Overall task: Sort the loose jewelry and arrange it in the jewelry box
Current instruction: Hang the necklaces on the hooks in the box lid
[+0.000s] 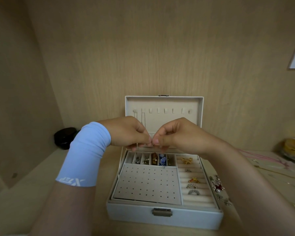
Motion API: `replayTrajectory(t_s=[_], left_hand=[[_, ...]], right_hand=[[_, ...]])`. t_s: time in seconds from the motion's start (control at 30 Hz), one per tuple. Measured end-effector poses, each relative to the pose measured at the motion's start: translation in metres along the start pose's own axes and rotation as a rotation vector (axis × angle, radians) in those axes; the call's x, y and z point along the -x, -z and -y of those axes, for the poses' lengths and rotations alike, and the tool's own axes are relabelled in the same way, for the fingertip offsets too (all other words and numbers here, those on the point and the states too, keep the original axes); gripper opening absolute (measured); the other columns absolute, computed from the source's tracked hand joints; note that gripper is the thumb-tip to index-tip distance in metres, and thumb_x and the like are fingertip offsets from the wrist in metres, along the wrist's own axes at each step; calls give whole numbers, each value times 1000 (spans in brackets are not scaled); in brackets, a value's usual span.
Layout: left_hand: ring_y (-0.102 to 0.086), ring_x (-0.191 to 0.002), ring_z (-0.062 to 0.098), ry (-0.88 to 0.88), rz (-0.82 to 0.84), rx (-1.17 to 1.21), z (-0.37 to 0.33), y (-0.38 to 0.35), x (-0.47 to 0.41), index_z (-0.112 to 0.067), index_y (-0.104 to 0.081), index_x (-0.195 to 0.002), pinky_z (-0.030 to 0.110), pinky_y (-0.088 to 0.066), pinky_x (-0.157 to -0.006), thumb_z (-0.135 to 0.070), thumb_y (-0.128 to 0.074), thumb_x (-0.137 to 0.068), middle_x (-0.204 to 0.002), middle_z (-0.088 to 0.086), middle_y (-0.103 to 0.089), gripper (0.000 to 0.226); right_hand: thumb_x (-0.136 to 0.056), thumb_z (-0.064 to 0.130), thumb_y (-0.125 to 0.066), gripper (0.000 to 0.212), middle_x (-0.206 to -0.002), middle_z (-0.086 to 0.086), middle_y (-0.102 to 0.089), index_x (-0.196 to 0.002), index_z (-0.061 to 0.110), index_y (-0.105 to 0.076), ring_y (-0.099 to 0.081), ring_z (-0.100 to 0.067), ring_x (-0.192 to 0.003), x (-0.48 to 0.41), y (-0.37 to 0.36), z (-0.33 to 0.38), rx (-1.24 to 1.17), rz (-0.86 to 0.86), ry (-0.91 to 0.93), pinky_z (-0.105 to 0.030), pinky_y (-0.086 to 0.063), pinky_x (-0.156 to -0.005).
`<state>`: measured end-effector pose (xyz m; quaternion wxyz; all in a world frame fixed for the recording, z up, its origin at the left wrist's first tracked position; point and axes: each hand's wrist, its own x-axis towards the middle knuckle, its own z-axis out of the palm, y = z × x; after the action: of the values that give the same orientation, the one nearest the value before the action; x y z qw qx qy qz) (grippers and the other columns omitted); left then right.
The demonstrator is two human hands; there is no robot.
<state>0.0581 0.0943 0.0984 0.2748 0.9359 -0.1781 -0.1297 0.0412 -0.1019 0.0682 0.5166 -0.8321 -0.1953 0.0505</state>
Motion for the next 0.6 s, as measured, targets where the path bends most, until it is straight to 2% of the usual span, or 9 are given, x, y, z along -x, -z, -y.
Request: replayTrajectory(t_s=[0.1,0.2,0.27,0.33,0.4,0.5,0.57,0.6], left_hand=[[-61,-66,7,23,48,-15,0,0,1,-24,-75,-93,24,-53,-78,-33,-62,-92,-66,-15,-64,16],[-63,-89,7,35,51,-96,2,1,0,-38,-69,-108,26,-51,-88,-48,-64,-89,-101,-16,-65,22],[-59,-106,7,-8,-27,-84,0,0,-4,-40,-64,-117,29,-46,-99,-55,-65,-85,-116,-17,-60,35],[-62,-109,10,-107,-61,100,-1,-5,-10,-33,-70,-108,33,-47,-102,-45,-67,-88,-112,-12,-68,24],[-68,-106,11,-163,-28,303,0,-12,-14,-21,-74,-101,36,-50,-102,-30,-64,-93,-106,-3,-74,16],[-69,-108,21,-167,71,550,7,-19,-19,-1,-69,-105,36,-50,-103,-18,-56,-98,-109,10,-74,23],[-70,-101,27,-207,135,743,8,-22,-18,-1,-63,-95,36,-54,-97,-19,-55,-98,-101,14,-73,20],[-70,-89,28,-228,148,833,8,-21,-18,-6,-61,-87,37,-56,-92,-21,-55,-96,-90,13,-71,19]], right_hand=[[-93,10,-67,9,-88,-8,-77,-92,5,-75,-70,-13,-76,-1,3,1,-25,-45,-3,-24,-55,-74],[-97,15,-59,13,-89,-8,-77,-91,12,-71,-71,-20,-81,-3,4,1,-77,-59,-5,-42,-54,-92],[-98,13,-56,15,-83,-11,-74,-90,10,-68,-69,-23,-78,-3,3,2,-136,-55,-2,-46,-54,-93],[-99,11,-54,15,-76,-13,-69,-90,8,-67,-65,-24,-70,-3,2,3,-190,-77,-10,-45,-57,-86],[-99,11,-54,15,-66,-9,-63,-90,8,-66,-60,-21,-63,-3,3,4,-205,-127,-14,-38,-57,-73],[-99,13,-56,14,-59,-4,-56,-88,10,-65,-53,-18,-56,-1,6,6,-205,-178,-8,-31,-51,-63],[-99,15,-57,14,-58,-2,-52,-87,11,-64,-49,-16,-50,-1,9,6,-218,-199,1,-32,-50,-60],[-99,16,-58,14,-58,-1,-50,-87,11,-64,-46,-15,-49,-1,10,6,-228,-208,4,-34,-49,-60]])
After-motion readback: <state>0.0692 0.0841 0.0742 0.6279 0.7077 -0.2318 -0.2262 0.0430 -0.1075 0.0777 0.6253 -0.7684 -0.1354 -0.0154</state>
